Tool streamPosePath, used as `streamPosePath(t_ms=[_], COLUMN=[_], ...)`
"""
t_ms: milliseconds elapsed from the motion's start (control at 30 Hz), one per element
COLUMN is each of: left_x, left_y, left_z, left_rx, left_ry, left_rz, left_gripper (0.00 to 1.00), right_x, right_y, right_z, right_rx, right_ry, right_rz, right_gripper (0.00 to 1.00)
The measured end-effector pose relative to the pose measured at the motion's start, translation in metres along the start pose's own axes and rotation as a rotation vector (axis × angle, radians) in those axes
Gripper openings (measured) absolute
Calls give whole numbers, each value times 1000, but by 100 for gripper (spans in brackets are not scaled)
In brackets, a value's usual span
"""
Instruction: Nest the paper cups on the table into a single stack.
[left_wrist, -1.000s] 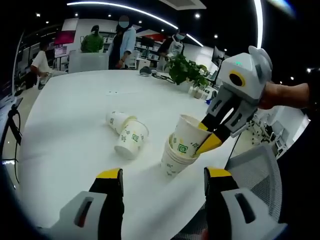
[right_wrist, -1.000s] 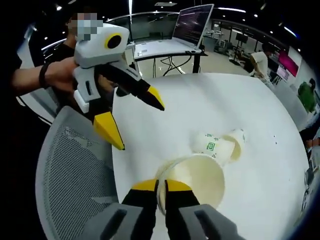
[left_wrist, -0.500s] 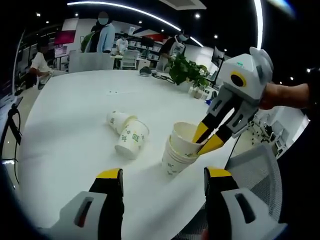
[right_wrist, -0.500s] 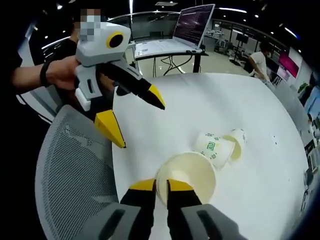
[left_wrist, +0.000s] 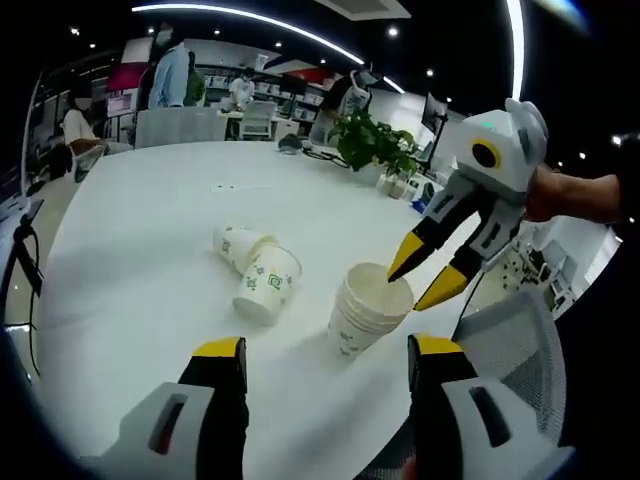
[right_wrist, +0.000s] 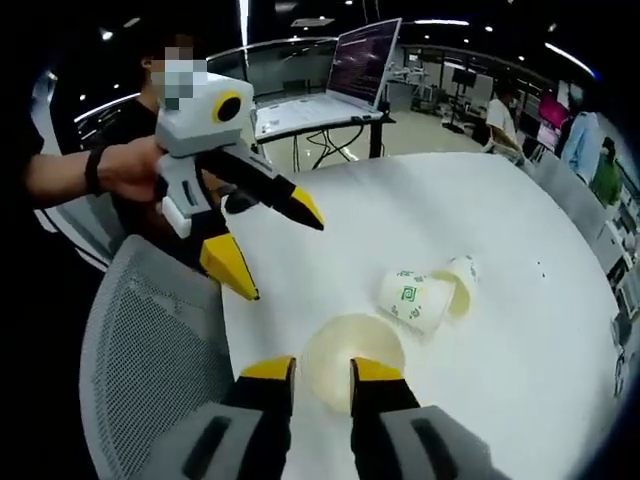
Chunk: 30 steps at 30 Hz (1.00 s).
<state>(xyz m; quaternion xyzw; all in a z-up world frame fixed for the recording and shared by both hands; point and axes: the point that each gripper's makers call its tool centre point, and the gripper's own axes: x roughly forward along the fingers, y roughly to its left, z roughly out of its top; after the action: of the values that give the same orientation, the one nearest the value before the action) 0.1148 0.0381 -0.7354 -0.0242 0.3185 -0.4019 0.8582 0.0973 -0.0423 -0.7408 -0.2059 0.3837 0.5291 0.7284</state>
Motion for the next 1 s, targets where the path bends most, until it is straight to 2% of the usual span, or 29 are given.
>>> streamPosePath(t_ms=[267,367,400,600,833,867,1000], left_x=[4,7,8,9,14,17,29], left_y=[5,7,7,10,25,31,33], left_z=[5,5,5,5,16,18,19], left_rx=[3,4,5,12,-9,-12,2], left_ry=[-4,1,2,17,5,6,26], left_rz=[-5,-6,-9,-10,0,-1,3], left_gripper=[63,63,63,62,62,62,62], right_x=[-12,-21,-23,-29,-38,-39,-41], right_y=[-8,-17,-12,-15,-13,-11,-11], right_z=[1,-2,-2,-8,-19,-19,-26], right_rx=[206,227,232,263,321,326,343], right_ry=[-151,-195,-207,-241,-288,-291,-290], right_rz=[-19,-49,-58,-88,-118,-120,-140], right_gripper=[35,45,47,53,63,64,69])
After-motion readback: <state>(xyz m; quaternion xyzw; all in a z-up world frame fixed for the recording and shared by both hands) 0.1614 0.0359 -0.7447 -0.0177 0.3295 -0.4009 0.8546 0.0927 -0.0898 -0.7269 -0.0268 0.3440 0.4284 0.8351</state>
